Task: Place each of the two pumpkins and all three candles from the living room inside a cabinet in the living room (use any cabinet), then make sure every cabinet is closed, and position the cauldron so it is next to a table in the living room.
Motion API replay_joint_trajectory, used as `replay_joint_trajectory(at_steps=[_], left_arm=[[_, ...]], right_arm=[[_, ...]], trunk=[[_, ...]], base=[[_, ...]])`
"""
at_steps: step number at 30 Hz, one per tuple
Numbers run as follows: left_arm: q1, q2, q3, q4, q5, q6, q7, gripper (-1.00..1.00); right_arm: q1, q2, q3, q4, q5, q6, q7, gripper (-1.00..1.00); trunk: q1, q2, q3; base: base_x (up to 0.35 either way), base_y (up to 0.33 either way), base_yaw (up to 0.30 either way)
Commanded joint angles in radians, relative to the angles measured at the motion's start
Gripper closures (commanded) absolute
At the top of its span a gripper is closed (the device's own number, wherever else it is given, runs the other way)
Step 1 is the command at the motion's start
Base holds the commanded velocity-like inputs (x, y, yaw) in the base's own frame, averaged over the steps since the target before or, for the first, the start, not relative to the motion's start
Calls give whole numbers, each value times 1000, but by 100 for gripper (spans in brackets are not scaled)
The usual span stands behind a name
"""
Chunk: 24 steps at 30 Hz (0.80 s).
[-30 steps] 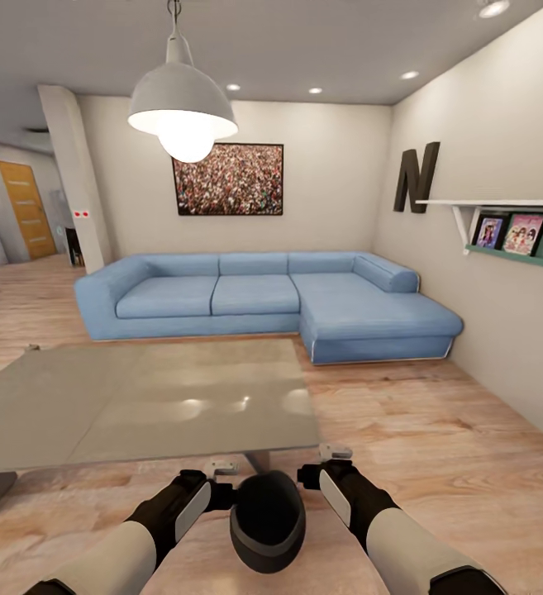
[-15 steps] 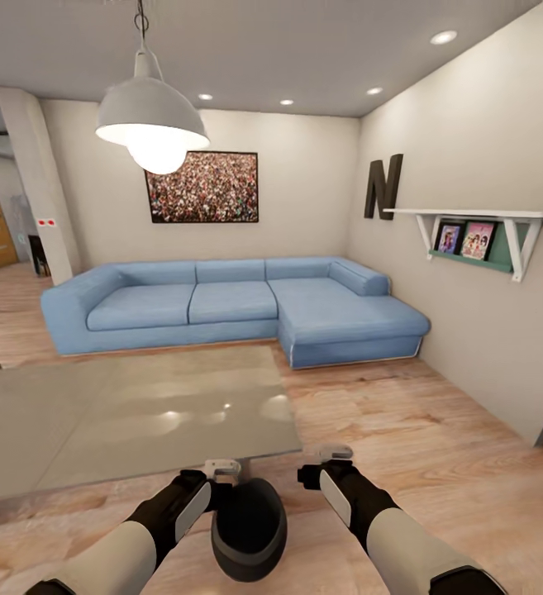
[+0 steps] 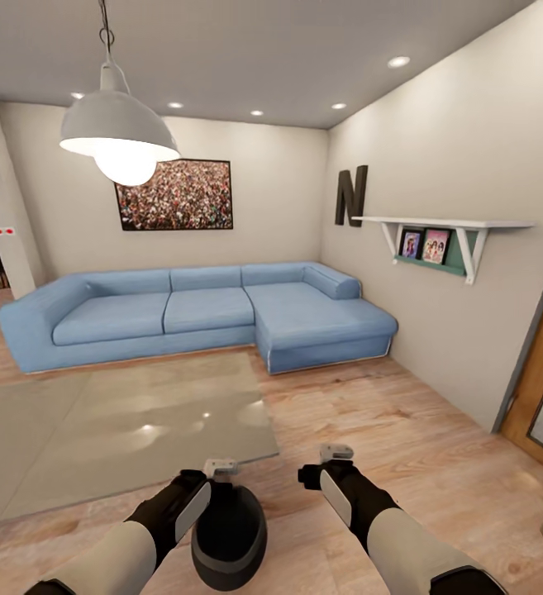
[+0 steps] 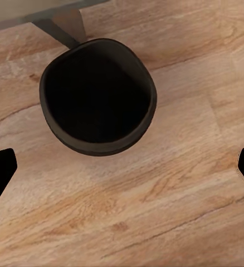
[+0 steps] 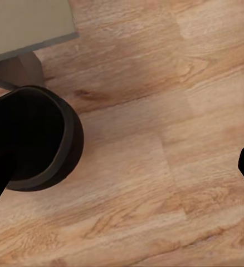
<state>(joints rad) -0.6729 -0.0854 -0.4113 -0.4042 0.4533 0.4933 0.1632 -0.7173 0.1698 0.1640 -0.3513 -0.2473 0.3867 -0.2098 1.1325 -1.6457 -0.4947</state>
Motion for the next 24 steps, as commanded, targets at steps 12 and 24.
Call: replay_joint_trajectory(at_steps=[12,24], left_arm=[[-1,1,-8,-6,10,-7,5,-100],[-1,1,-9,-14,10,-12,3,-100]], right_arm=[[0,-2,3,-3,-10,4,-8,-100],[3,-3,-1,-4,-12,4,-8,-100]], trunk=[[-46,84,50],[-92,168,102]], base=[[-1,0,-206],[0,0,-209]])
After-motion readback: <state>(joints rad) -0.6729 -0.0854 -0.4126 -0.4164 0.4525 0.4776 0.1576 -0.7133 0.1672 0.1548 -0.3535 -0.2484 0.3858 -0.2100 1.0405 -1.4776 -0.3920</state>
